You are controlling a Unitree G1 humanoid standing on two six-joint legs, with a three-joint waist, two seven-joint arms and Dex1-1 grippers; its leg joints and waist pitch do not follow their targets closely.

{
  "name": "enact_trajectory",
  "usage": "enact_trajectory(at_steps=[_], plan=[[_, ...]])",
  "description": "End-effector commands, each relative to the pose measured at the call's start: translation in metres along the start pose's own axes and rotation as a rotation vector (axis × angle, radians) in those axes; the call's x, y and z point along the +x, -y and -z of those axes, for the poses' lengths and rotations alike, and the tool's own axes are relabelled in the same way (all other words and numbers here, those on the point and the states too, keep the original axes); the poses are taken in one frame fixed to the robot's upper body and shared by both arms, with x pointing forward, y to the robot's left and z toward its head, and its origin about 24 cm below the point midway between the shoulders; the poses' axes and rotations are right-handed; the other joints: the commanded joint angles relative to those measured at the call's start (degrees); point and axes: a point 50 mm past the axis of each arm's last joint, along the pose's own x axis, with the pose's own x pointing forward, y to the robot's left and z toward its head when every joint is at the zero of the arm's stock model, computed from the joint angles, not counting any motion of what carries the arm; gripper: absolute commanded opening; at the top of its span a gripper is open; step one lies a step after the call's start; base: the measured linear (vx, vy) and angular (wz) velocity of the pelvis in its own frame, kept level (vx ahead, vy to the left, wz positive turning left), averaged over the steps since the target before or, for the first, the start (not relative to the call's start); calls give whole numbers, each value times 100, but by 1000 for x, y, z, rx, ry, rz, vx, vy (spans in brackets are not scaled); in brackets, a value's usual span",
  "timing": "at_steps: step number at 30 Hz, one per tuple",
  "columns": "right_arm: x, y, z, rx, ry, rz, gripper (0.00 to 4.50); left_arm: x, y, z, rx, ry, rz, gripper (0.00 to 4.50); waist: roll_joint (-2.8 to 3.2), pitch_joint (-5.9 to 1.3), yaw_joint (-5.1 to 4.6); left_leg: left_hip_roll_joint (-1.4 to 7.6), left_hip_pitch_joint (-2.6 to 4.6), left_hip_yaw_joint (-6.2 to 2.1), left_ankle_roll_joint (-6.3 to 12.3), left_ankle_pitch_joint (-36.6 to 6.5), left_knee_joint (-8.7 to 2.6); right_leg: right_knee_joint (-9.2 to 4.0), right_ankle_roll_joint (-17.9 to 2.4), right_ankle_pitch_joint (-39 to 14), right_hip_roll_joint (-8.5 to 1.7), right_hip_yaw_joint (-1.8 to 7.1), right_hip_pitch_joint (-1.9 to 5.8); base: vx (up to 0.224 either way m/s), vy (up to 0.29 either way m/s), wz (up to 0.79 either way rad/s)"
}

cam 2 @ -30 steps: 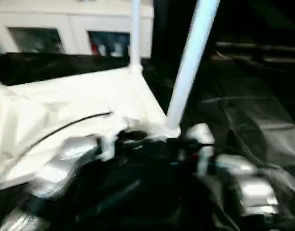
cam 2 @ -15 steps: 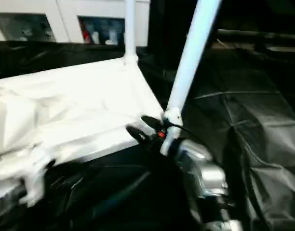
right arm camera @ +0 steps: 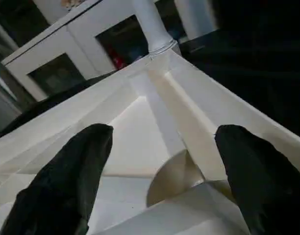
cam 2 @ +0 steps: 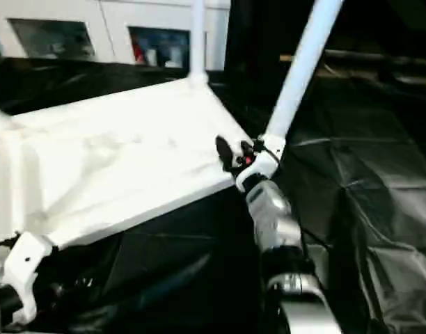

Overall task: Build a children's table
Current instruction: Rotate table base

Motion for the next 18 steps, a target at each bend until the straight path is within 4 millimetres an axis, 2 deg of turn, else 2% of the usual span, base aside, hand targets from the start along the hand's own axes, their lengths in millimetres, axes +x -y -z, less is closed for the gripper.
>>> enact_trajectory(at_steps=[1,4,5,7,9,10,11,13,14,15,18], plan=[[-7,31,-15,-10,55,135,381,-2,-6,2,11,10,-66,385,72,-388,-43,218,186,-70,151,-1137,-369,-343,-1065,-690,-231,233,159,0,0,0],[-7,37,-20,-20,68,158,381,-1,-6,4,3,20,-74,405,68,-424,3,217,196,-70,181,-1069,-344,-323,-1089,-664,-232,223,168,0,0,0],[-9,52,-31,-31,100,210,381,0,-8,12,-19,49,-93,409,53,-464,20,204,189,-66,221,-1043,-317,-321,-1106,-642,-240,219,186,0,0,0],[-11,63,-40,-42,125,249,381,-1,-10,21,-37,70,-97,437,56,-466,31,201,176,-66,224,-1038,-304,-319,-1130,-645,-238,215,189,0,0,0],[-13,68,-43,-50,132,263,381,-2,-12,26,-48,76,-92,445,53,-476,58,208,181,-63,232,-1114,-298,-324,-1127,-675,-239,211,190,0,0,0],[-14,71,-46,-56,136,271,381,-3,-13,29,-55,81,-92,448,29,-489,52,207,159,-75,247,-1104,-296,-308,-1115,-650,-242,206,220,0,0,0],[-15,75,-49,-65,142,280,381,-6,-14,34,-64,90,-97,448,41,-498,59,201,161,-80,254,-1111,-290,-311,-1120,-684,-246,199,219,0,0,0],[-16,79,-52,-73,146,288,381,-9,-17,38,-71,99,-110,448,19,-492,43,195,139,-83,252,-1237,-288,-330,-1101,-877,-250,205,220,0,0,0],[-18,81,-54,-80,150,292,381,-12,-20,43,-79,108,-127,448,28,-493,40,201,138,-88,233,-1305,-289,-333,-1088,-966,-254,202,221,0,0,0],[-19,84,-56,-93,151,297,381,-14,-22,48,-92,122,-145,448,23,-493,33,208,155,-93,168,-1503,-286,-351,-1047,-1215,-254,203,204,0,0,0],[-22,89,-60,-109,155,296,381,-25,-30,62,-99,133,-194,448,23,-501,27,202,156,-105,141,-1664,-288,-388,-983,-1460,-261,203,195,0,0,0]])
